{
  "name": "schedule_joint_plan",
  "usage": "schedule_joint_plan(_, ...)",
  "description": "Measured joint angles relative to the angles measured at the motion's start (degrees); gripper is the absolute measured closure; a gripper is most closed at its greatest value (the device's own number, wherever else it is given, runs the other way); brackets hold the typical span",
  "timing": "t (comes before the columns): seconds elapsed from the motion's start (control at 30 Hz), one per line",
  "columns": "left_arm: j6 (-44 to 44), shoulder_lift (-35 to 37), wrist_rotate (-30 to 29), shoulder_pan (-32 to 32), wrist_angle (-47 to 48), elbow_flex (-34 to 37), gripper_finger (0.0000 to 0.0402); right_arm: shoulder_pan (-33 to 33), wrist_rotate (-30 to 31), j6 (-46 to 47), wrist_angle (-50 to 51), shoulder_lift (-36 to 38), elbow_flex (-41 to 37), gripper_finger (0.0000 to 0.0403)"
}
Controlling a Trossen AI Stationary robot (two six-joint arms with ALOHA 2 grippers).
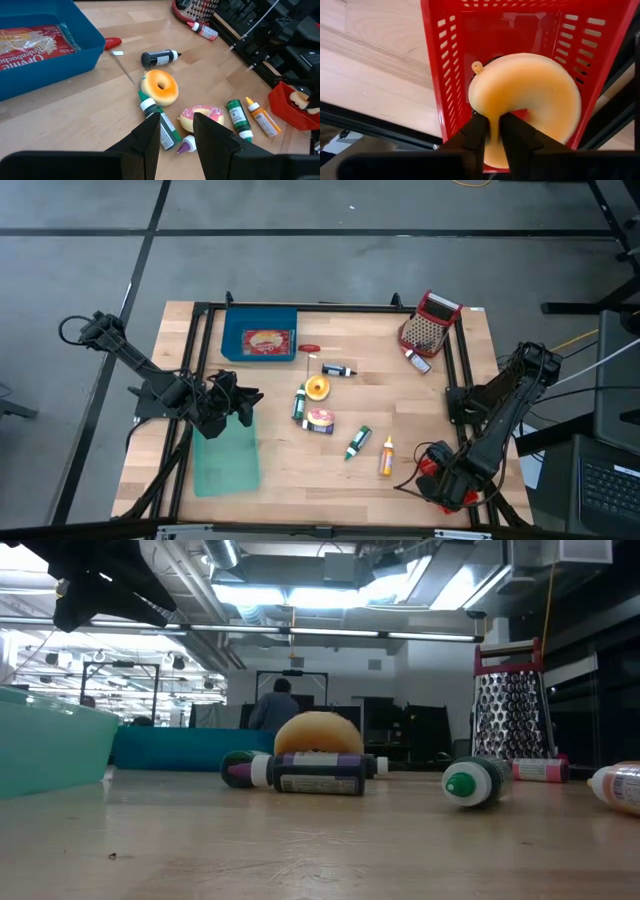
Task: Pick & Place Food Item
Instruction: Put the black donut into the red bin, then put the blue donut into the red bin
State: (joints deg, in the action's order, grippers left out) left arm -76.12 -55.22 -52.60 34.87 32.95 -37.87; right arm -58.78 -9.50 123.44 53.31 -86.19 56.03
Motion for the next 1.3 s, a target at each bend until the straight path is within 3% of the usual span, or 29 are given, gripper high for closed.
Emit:
schedule_joint_plan(0.43,-0.2,0.0,-0.2,0.0,0.0,0.0,0.029,0.0,0.5,0.5,0.1,0.0,0.0,0.0221)
schedule_joint_plan(0.83,-1.1,0.0,-0.2,0.0,0.0,0.0,0.029,2.5,3.5,4.4,3.0,0.0,0.0,0.02)
schedule_joint_plan(1.07,-1.3,0.0,0.0,0.0,-2.0,0.0,0.029,8.4,11.4,4.1,3.3,0.4,0.2,0.0199)
schedule_joint_plan(1.2,-1.3,0.0,0.0,0.0,-2.8,0.0,0.029,13.2,22.7,1.8,1.9,3.3,1.9,0.0199)
schedule_joint_plan(1.3,-1.2,0.0,0.0,0.0,-3.1,0.0,0.029,17.7,29.2,-5.9,0.9,5.1,4.0,0.0199)
